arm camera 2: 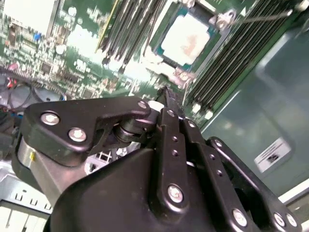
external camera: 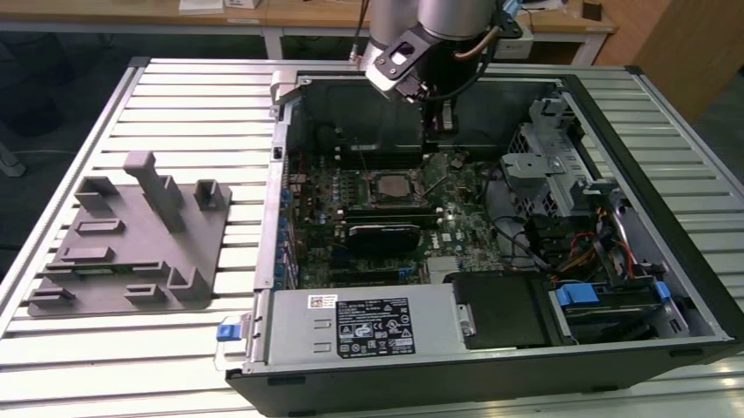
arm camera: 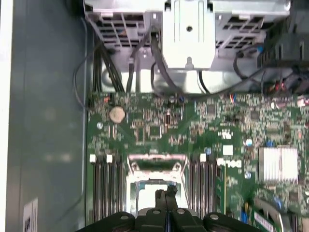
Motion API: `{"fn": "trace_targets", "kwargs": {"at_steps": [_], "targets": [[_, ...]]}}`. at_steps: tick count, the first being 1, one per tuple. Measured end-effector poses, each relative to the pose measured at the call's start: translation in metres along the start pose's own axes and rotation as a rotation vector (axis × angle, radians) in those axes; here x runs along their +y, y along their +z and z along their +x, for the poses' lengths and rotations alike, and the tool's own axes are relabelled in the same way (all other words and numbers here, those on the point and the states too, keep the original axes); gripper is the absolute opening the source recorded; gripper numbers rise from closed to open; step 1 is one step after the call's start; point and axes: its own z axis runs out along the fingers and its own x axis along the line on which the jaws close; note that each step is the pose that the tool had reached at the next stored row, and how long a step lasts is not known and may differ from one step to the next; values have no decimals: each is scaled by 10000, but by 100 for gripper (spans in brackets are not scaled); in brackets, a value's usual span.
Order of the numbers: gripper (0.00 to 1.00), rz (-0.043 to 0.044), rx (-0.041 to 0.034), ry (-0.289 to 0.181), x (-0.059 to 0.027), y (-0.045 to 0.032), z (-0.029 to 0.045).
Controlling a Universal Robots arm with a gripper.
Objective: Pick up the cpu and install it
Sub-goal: 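Place the cpu into insertion slot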
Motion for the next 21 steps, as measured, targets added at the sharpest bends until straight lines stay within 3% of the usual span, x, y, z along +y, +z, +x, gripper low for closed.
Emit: {"fn": "trace_targets", "kwargs": {"at_steps": [9, 12, 15, 21], "targets": [[11, 1, 0, 0, 191, 5, 1], [11, 1, -1, -1, 211, 5, 1], [11, 1, -1, 0, 148, 5, 1], [11, 0, 0, 3, -111, 6, 0]]}}
